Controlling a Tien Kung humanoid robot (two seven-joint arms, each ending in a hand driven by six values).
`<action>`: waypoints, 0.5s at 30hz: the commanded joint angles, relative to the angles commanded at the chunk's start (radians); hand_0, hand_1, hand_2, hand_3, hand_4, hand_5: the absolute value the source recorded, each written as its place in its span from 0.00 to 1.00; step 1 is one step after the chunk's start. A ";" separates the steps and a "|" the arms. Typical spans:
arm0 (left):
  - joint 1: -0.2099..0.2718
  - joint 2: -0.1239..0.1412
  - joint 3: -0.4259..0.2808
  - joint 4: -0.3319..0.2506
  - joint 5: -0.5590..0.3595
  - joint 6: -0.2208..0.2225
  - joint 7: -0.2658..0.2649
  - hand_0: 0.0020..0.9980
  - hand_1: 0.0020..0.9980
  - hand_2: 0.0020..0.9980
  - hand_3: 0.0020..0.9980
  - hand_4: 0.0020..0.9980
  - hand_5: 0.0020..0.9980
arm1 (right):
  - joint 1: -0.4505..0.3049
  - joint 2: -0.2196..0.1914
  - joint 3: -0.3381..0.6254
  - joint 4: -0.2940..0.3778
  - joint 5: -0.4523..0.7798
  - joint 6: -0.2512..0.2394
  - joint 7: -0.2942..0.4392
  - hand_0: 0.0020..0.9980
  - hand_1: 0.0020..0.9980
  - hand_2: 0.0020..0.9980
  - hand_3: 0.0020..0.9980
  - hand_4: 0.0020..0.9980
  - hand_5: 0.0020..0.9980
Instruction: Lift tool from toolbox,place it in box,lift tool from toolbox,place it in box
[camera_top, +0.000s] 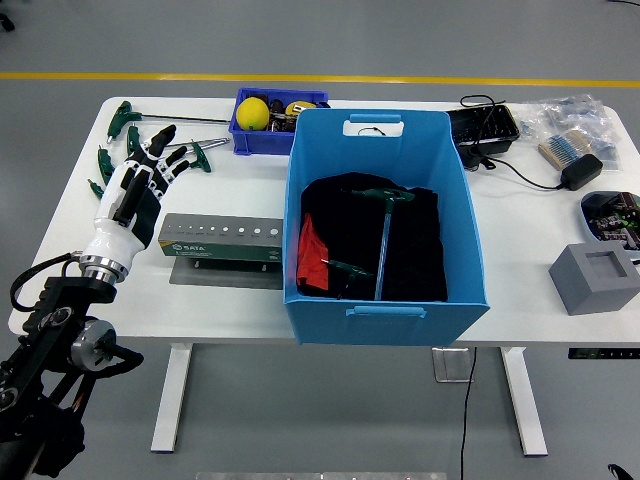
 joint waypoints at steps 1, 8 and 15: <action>0.021 0.000 -0.016 -0.003 0.007 0.000 0.001 0.84 0.87 0.96 0.82 0.93 0.70 | -0.001 0.001 0.001 0.000 -0.002 0.000 -0.001 0.68 0.65 0.71 0.56 0.78 0.67; 0.083 0.001 -0.072 -0.020 0.043 -0.003 -0.001 0.83 0.86 0.96 0.83 0.92 0.69 | -0.005 0.006 0.004 0.002 -0.006 -0.002 -0.004 0.68 0.65 0.71 0.56 0.78 0.67; 0.094 0.013 -0.082 -0.014 0.065 0.005 -0.023 0.96 0.99 1.00 0.89 0.92 0.71 | -0.005 0.008 -0.002 0.004 -0.002 -0.001 -0.004 0.68 0.66 0.71 0.56 0.78 0.67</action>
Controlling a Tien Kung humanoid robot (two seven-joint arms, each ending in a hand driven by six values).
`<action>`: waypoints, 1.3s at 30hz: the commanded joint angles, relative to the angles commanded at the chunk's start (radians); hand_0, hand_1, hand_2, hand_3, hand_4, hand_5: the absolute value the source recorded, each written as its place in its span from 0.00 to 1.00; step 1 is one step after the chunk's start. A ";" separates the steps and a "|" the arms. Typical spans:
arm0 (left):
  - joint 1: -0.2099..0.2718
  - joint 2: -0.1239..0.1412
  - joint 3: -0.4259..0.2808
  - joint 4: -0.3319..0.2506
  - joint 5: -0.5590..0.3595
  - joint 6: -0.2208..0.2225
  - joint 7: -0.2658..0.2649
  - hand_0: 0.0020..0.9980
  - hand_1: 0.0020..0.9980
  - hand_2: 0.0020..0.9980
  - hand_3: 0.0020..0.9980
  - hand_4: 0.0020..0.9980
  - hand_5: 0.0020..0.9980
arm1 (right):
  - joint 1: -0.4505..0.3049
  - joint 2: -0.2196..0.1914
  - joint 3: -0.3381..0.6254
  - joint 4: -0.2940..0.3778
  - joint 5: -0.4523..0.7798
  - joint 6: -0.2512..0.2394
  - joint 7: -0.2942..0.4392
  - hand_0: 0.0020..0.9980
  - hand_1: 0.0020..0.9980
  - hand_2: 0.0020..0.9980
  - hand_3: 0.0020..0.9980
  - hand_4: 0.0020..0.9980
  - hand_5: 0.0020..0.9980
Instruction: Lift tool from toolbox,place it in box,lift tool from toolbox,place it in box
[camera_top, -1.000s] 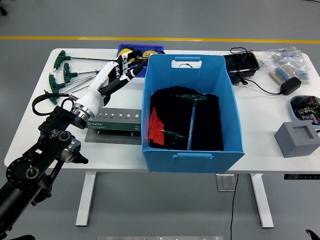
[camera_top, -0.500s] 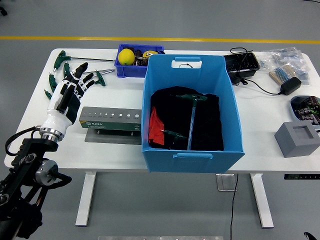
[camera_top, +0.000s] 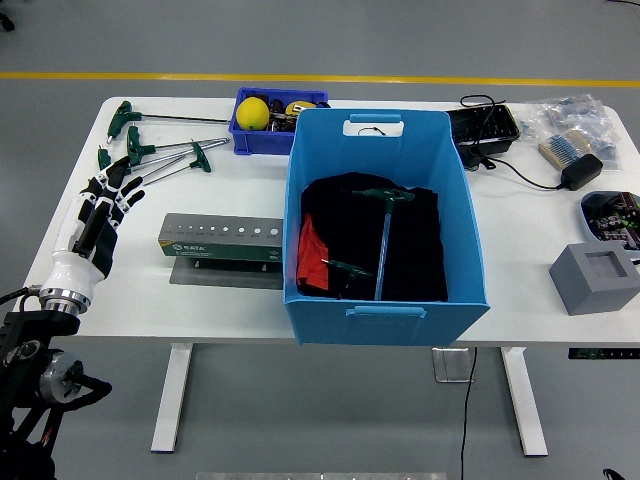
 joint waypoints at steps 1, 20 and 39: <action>0.000 0.000 0.000 0.001 0.000 0.001 -0.002 0.96 0.99 1.00 0.89 0.92 0.71 | 0.000 0.000 -0.001 0.000 0.002 0.000 0.000 0.68 0.66 0.71 0.56 0.78 0.67; -0.012 -0.004 0.003 0.017 -0.024 0.016 -0.034 1.00 1.00 1.00 1.00 0.93 0.81 | 0.010 -0.005 -0.028 -0.004 0.042 0.004 0.008 0.68 0.65 0.71 0.56 0.78 0.67; -0.011 -0.008 -0.015 0.026 -0.053 0.010 -0.041 0.99 1.00 1.00 1.00 0.95 0.85 | 0.012 -0.003 -0.026 -0.002 0.038 0.002 0.008 0.68 0.66 0.71 0.56 0.78 0.67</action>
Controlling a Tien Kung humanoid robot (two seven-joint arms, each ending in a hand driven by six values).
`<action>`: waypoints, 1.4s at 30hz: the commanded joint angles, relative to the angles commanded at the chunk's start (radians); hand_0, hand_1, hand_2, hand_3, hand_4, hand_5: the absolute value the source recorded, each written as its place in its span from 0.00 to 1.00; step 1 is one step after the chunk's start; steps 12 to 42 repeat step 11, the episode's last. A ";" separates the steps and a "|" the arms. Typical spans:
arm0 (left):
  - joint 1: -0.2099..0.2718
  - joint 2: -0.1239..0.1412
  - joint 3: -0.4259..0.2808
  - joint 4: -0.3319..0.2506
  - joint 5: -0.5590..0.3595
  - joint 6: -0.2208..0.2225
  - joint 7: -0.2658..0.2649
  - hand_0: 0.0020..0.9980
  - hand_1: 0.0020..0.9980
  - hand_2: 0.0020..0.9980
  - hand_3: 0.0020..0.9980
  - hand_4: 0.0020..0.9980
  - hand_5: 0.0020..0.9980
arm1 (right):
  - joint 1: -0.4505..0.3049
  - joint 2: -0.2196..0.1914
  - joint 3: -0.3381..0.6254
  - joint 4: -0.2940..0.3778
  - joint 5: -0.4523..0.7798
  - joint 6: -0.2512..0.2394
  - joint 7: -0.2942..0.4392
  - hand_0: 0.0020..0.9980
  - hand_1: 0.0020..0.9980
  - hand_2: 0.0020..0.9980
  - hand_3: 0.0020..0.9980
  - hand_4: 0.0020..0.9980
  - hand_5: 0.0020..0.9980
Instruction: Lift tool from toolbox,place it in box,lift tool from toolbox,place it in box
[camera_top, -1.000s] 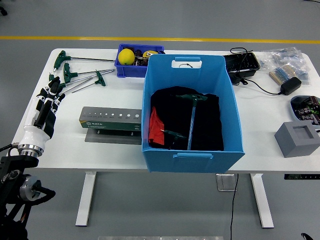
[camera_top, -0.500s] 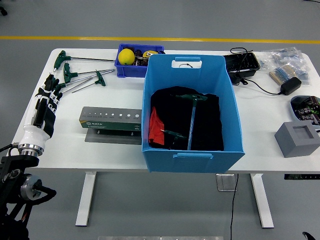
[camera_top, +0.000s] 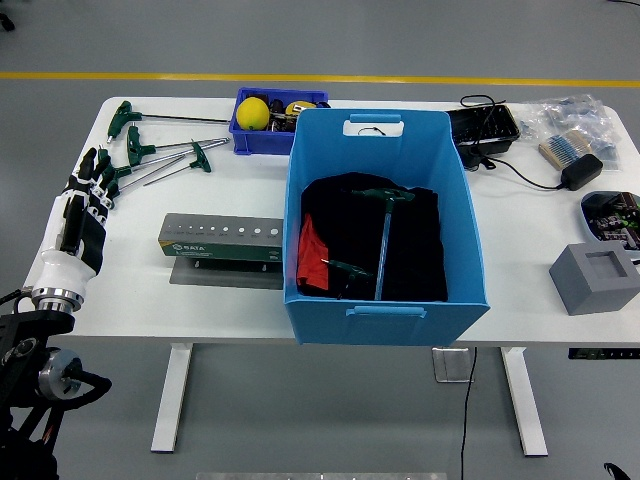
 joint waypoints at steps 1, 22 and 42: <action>0.000 0.000 -0.001 0.000 -0.001 -0.004 0.003 0.99 1.00 1.00 1.00 0.95 0.85 | 0.000 0.000 0.000 0.000 0.000 0.000 0.000 0.68 0.66 0.71 0.56 0.78 0.67; -0.003 0.002 -0.004 0.003 -0.006 -0.026 0.021 0.99 1.00 1.00 0.95 0.94 0.91 | 0.000 0.001 0.007 0.001 -0.008 -0.002 -0.002 0.68 0.66 0.71 0.56 0.78 0.67; -0.003 0.002 -0.004 0.003 -0.006 -0.026 0.021 0.99 1.00 1.00 0.95 0.94 0.91 | 0.000 0.001 0.007 0.001 -0.008 -0.002 -0.002 0.68 0.66 0.71 0.56 0.78 0.67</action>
